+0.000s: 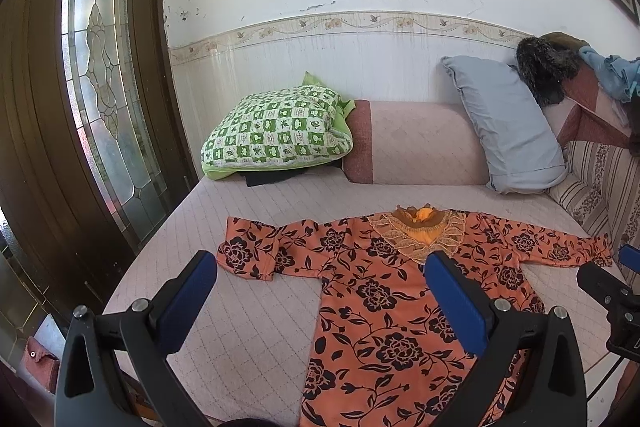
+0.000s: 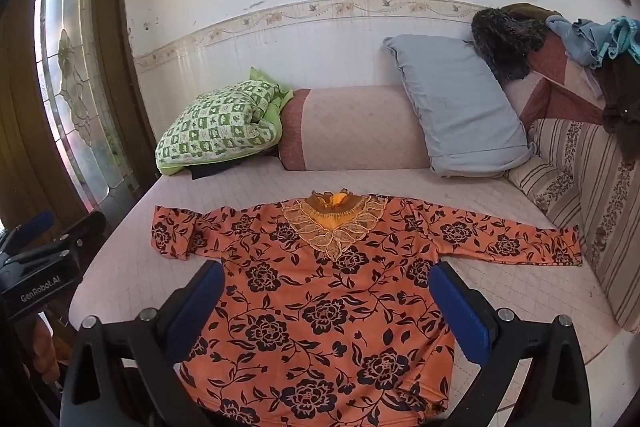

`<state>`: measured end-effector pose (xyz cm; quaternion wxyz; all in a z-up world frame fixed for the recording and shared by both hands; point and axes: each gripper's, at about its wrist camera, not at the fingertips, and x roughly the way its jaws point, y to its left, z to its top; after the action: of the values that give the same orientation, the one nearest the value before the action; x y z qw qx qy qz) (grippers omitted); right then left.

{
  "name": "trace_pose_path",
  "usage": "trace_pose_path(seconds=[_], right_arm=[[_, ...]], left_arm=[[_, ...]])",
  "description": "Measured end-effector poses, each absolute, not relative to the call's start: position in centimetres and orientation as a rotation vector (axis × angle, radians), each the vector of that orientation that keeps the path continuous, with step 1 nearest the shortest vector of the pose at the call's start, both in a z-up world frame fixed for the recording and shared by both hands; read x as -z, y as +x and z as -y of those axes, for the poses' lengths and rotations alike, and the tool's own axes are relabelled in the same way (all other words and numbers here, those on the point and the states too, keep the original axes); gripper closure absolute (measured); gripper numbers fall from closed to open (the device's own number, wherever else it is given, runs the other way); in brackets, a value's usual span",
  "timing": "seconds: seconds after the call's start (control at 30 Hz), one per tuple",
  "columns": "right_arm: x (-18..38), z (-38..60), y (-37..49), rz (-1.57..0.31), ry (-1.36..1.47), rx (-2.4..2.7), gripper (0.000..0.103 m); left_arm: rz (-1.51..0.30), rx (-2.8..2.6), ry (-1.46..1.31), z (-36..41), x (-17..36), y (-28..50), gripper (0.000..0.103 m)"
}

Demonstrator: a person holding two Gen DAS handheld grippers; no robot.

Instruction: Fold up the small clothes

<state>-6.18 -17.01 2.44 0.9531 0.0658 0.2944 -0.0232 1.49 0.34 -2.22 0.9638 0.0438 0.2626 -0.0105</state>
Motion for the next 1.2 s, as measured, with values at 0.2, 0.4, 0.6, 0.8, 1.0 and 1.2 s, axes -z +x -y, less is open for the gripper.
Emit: trace_pose_path(seconds=[0.2,0.4,0.6,0.8,1.0,1.2], right_arm=[[-2.0,17.2,-6.3,-0.611,0.136,0.053,0.0],[-1.1,17.4,-7.8,-0.621,0.178,0.051,0.0],[0.8,16.2,-11.6,-0.62,0.28,0.035,0.0],[4.2,13.8,-15.9,-0.691,0.336,-0.036,0.0],[5.0,14.9,-17.9,-0.685,0.441,-0.041,0.0],[5.0,15.9,-18.7,-0.661,0.531,-0.062,0.0]], left_arm=[[-0.595,0.023,0.066,-0.7,4.0,0.6,0.0],[-0.691,-0.026,0.018,-2.0,8.1,-3.1,0.0],[-0.82,-0.059,0.01,-3.0,12.5,-6.9,0.0],[-0.816,-0.117,-0.055,-5.2,12.8,-8.5,0.0],[-0.823,-0.085,-0.019,-4.5,12.2,-9.1,0.0],[-0.797,-0.055,-0.009,-4.1,11.5,-9.4,0.0]])
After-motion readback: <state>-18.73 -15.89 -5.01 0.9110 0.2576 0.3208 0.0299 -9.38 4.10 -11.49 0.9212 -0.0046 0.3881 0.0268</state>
